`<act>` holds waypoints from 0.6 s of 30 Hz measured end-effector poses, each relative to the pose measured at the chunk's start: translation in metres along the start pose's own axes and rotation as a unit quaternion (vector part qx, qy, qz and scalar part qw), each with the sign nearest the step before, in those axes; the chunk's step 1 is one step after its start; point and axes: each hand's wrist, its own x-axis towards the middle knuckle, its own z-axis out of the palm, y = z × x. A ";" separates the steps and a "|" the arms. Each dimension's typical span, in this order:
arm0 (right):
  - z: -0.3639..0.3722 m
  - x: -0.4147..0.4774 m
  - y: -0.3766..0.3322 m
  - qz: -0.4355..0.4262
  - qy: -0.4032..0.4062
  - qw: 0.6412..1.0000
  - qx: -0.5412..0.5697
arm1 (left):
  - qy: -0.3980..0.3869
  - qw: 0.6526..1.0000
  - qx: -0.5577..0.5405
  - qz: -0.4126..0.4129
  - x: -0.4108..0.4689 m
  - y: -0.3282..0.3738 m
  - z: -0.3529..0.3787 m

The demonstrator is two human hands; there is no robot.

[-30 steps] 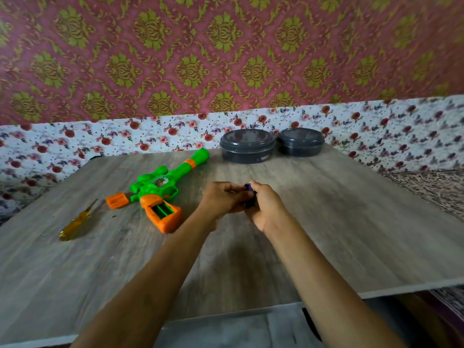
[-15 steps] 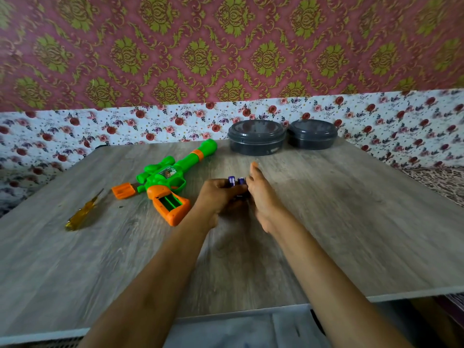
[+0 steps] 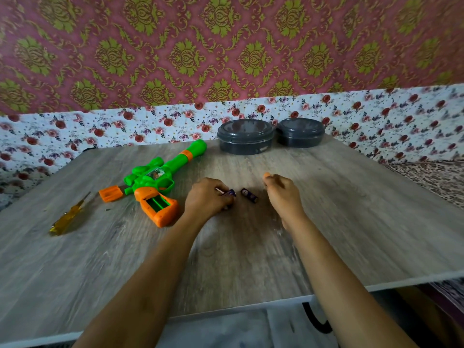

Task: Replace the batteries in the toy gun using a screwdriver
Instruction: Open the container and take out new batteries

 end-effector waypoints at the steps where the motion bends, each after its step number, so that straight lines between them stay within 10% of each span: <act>1: -0.001 0.001 0.002 -0.007 0.001 1.000 -0.015 | 0.009 1.000 0.007 0.003 -0.001 -0.001 0.000; 18: -0.004 -0.005 0.008 -0.059 0.008 0.990 -0.125 | 0.101 0.993 0.066 -0.002 -0.007 -0.004 -0.008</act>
